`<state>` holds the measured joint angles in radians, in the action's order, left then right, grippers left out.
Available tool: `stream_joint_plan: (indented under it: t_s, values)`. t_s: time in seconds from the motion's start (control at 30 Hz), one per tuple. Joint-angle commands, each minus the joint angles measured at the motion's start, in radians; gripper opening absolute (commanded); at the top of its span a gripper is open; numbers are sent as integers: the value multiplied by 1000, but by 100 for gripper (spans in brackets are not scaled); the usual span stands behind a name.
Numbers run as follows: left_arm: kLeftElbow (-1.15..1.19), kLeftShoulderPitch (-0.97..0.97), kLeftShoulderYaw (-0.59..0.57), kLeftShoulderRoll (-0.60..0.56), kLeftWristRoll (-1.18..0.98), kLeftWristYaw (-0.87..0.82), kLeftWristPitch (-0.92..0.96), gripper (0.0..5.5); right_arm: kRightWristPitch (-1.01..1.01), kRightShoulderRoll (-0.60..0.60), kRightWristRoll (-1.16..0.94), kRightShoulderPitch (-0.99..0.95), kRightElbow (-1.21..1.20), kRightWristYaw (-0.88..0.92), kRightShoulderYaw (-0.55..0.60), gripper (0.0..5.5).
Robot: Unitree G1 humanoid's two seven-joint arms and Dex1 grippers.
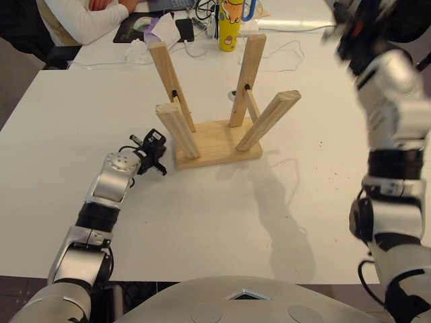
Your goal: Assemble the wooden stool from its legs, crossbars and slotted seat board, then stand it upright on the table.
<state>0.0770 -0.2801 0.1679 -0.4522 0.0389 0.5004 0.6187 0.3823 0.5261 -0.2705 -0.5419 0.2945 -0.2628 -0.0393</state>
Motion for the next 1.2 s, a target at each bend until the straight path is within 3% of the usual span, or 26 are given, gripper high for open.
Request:
stream_joint_plan:
  t_s: [0.03, 0.37, 0.7, 0.97, 1.2]
  values:
    - [-150, 129, 21, 13, -12, -10, 144, 0, -68, -40, 97, 184, 99, -88, -102, 3]
    - [-289, 205, 43, 107, -30, -94, 303, 0, -55, -135, 130, 296, -37, -212, -169, 3]
    - [-350, 195, 45, 184, -85, -101, 296, 0, -30, -136, 113, 325, -189, -314, -180, 3]
    - [-551, 69, -27, 128, -135, -54, 399, 0, 138, -139, -45, 275, -549, -338, -86, 3]
    - [-666, -72, -116, 79, -162, -46, 502, 0, 226, -105, -64, 214, -640, -329, -40, 3]
